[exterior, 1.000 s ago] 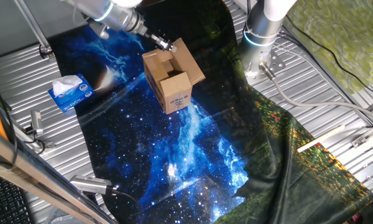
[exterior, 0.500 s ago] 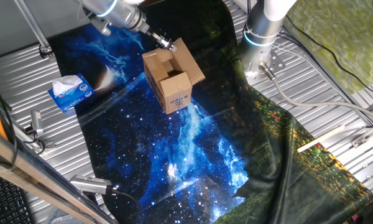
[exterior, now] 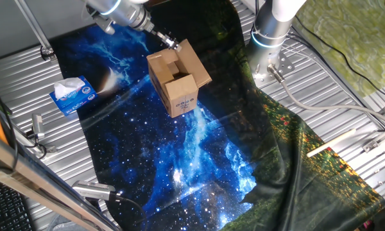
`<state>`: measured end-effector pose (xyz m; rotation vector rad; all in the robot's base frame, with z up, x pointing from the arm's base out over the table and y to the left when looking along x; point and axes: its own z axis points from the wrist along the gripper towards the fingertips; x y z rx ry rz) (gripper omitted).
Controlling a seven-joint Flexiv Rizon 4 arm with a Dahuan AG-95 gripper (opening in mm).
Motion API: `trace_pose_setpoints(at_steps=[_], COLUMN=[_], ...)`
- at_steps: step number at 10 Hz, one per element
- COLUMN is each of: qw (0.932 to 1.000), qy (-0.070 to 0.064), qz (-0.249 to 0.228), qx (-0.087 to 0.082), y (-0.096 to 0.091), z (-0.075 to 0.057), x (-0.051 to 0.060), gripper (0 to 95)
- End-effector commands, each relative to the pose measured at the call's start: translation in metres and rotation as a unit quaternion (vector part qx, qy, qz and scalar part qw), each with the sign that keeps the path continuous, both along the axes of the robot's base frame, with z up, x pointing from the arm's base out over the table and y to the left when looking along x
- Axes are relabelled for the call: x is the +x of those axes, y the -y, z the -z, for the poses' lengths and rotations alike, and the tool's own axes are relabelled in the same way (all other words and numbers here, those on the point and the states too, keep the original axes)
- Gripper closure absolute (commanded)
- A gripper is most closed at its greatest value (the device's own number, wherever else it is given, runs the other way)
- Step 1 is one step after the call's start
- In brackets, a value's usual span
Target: Cover the box
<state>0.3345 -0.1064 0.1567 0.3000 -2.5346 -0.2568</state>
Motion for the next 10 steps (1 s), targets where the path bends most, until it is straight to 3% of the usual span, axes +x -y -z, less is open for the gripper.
trace_pose_setpoints(at_steps=[1, 6, 10], qw=[0.9998, 0.9988, 0.9984], qy=[0.017, 0.041, 0.045], qz=[-0.008, -0.025, -0.033], qx=[0.001, -0.001, -0.001], y=[0.0084, 0.015, 0.0157], z=[0.0045, 0.0088, 0.01], x=[-0.0039, -0.0063, -0.0065], gripper=[95.0, 95.0, 95.0])
